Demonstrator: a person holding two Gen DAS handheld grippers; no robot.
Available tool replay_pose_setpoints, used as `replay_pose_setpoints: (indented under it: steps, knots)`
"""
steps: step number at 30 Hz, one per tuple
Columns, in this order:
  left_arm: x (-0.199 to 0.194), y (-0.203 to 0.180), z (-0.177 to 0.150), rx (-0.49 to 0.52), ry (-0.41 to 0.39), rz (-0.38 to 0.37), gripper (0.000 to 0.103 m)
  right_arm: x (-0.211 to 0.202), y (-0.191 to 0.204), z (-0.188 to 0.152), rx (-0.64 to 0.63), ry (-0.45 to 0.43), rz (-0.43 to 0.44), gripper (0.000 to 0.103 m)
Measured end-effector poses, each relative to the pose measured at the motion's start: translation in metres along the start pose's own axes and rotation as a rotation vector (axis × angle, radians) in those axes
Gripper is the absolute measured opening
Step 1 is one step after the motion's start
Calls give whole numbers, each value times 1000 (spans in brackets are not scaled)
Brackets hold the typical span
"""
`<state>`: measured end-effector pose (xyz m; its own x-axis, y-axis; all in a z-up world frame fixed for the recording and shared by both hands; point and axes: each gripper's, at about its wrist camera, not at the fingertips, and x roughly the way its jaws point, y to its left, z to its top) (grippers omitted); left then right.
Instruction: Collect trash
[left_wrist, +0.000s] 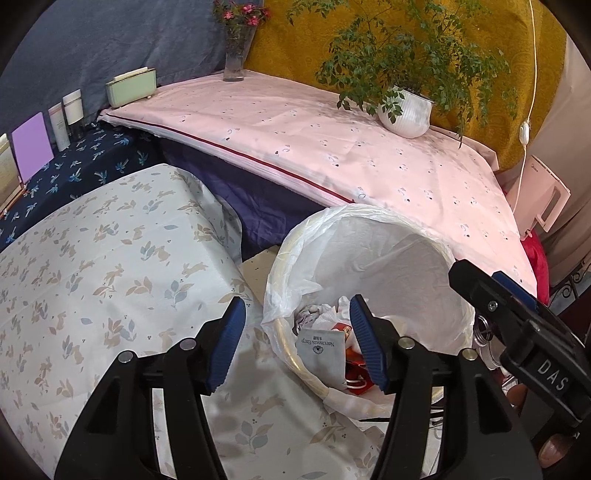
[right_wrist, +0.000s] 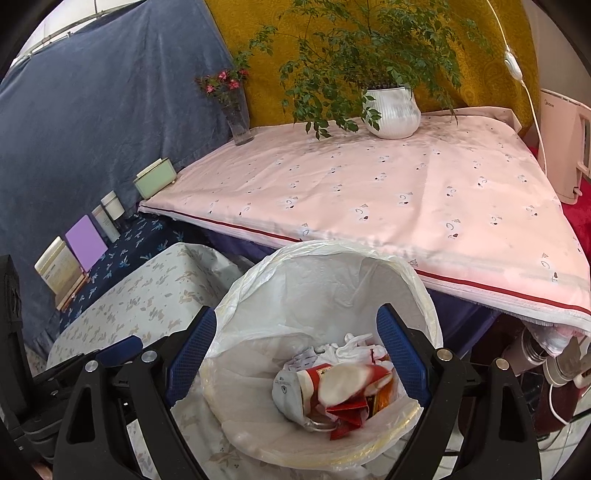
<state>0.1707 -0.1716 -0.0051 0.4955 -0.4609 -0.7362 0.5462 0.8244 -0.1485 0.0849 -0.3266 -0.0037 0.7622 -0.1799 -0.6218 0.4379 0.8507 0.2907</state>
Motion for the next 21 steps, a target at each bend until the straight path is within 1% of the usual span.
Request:
replay_pose_setpoints:
  steps: [8, 10, 11, 14, 15, 16, 18, 21]
  knots:
    - [-12, 4, -5, -9, -9, 16, 57, -15, 9, -3, -85, 2, -20, 85]
    - [-17, 5, -7, -13, -13, 21, 62, -21, 13, -5, -117, 0, -26, 85]
    - [-20, 5, -9, -15, -18, 28, 67, -23, 14, -6, -130, -1, -28, 85]
    - [-27, 5, -14, -16, -23, 44, 69, -31, 19, -11, -173, 3, -35, 85]
    - [-29, 5, -16, -19, -21, 48, 69, -34, 20, -14, -184, 6, -38, 86]
    - [-31, 5, -18, -22, -19, 53, 70, -36, 20, -16, -192, 8, -41, 89]
    - [-35, 6, -24, -29, -18, 62, 78, -41, 21, -20, -208, 11, -46, 91]
    - [-42, 5, -33, -31, -25, 84, 80, -48, 22, -27, -239, 17, -70, 91]
